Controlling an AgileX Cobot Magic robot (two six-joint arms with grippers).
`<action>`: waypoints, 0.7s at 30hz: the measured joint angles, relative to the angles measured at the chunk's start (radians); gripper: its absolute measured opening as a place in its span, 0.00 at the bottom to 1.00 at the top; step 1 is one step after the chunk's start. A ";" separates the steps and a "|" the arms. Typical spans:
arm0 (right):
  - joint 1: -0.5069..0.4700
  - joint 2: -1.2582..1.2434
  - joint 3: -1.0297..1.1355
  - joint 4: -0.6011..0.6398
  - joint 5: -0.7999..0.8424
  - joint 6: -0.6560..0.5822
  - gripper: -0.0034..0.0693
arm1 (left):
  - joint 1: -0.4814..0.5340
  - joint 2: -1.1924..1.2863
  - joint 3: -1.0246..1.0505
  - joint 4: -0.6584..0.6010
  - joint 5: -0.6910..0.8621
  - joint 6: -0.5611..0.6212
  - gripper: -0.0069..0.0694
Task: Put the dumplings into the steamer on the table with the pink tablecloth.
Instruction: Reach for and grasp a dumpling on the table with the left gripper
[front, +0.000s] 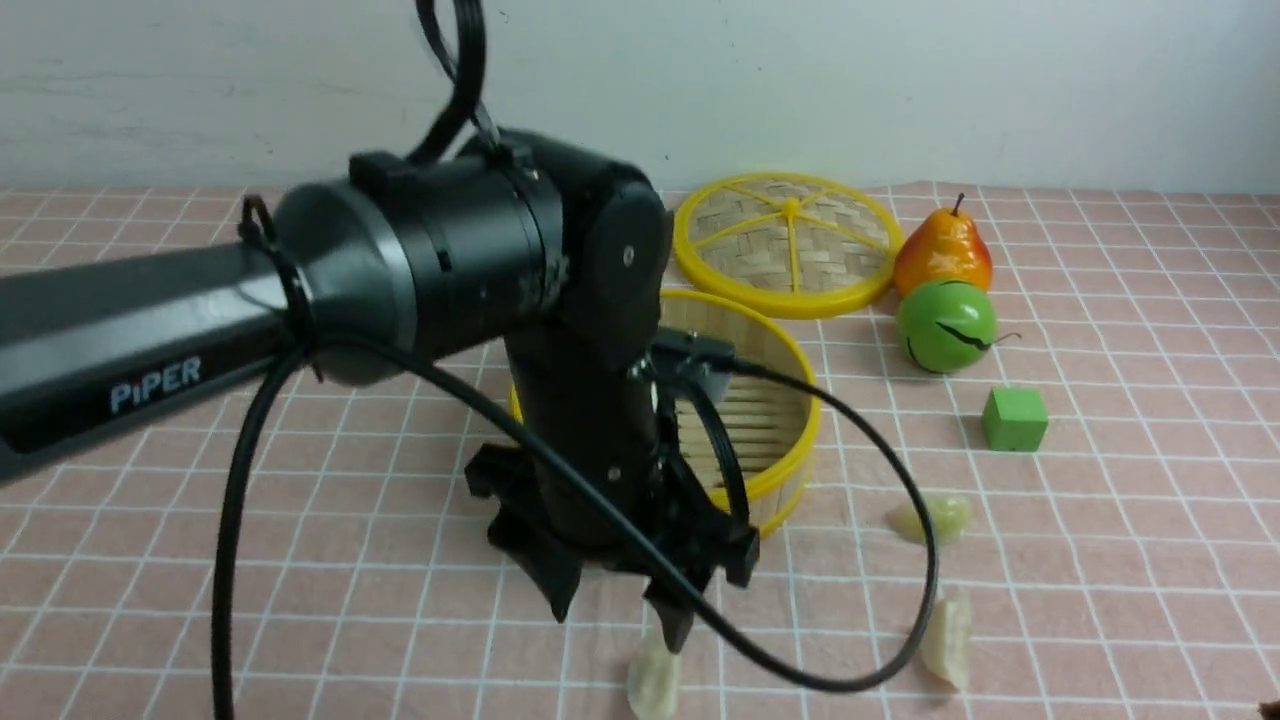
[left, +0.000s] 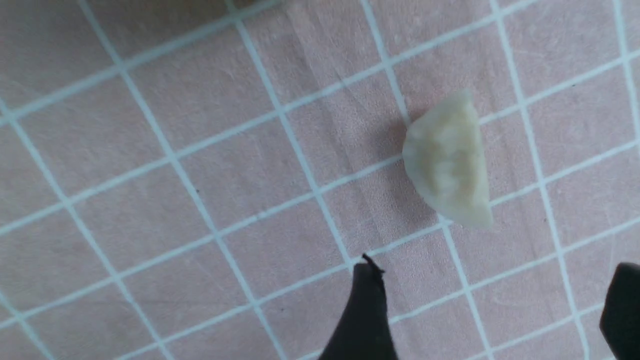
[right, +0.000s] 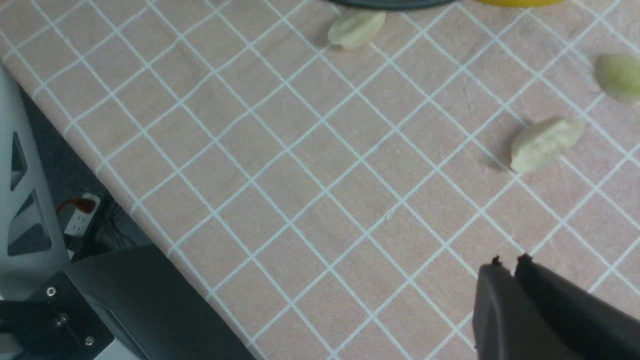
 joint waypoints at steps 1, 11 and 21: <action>0.000 -0.007 0.000 -0.001 0.001 0.000 0.10 | -0.001 0.001 0.007 -0.001 -0.009 -0.006 0.84; 0.000 -0.052 0.002 -0.007 0.034 0.002 0.12 | -0.007 0.091 0.144 -0.004 -0.296 -0.096 0.82; 0.000 -0.052 0.092 -0.020 0.043 0.002 0.13 | -0.007 0.112 0.114 0.000 -0.284 -0.091 0.45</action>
